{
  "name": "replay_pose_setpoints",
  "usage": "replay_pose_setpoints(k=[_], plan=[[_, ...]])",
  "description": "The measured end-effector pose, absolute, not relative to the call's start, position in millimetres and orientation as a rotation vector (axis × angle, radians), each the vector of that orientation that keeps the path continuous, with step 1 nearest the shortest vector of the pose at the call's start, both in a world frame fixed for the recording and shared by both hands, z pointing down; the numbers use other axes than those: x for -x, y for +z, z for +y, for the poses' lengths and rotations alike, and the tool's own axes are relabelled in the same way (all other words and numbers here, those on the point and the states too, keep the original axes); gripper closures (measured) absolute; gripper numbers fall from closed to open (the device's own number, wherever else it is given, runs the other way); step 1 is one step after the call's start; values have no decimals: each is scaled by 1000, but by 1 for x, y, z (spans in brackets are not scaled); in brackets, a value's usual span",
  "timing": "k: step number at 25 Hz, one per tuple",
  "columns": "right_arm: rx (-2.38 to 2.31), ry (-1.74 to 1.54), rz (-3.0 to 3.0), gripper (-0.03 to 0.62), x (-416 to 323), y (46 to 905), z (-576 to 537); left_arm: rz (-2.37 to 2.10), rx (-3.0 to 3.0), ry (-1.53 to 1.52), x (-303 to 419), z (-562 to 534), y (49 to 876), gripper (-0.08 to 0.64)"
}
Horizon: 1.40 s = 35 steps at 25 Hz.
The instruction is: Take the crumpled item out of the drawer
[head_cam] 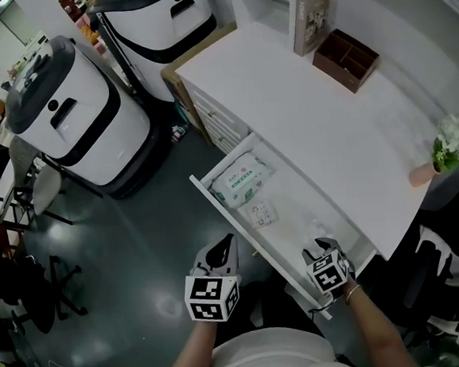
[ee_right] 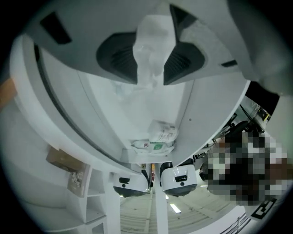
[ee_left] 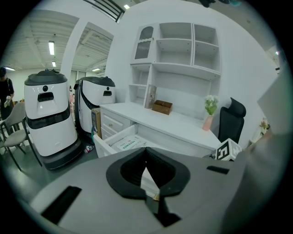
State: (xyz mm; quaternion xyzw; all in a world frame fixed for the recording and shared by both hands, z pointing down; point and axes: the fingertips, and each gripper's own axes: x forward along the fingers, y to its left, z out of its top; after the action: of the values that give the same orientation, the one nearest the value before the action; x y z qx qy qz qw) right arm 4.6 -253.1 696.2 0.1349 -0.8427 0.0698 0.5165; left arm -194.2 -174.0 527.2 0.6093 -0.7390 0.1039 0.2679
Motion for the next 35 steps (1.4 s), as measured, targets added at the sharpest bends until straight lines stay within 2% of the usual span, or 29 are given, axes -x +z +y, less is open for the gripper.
replay_pose_setpoints(k=[19, 35], plan=[[-265, 109, -1882, 425, -8, 734, -258, -2016, -1537, 267, 195, -163, 541, 568], [-298, 139, -1906, 512, -9, 734, -261, -2000, -1579, 256, 190, -157, 538, 568]])
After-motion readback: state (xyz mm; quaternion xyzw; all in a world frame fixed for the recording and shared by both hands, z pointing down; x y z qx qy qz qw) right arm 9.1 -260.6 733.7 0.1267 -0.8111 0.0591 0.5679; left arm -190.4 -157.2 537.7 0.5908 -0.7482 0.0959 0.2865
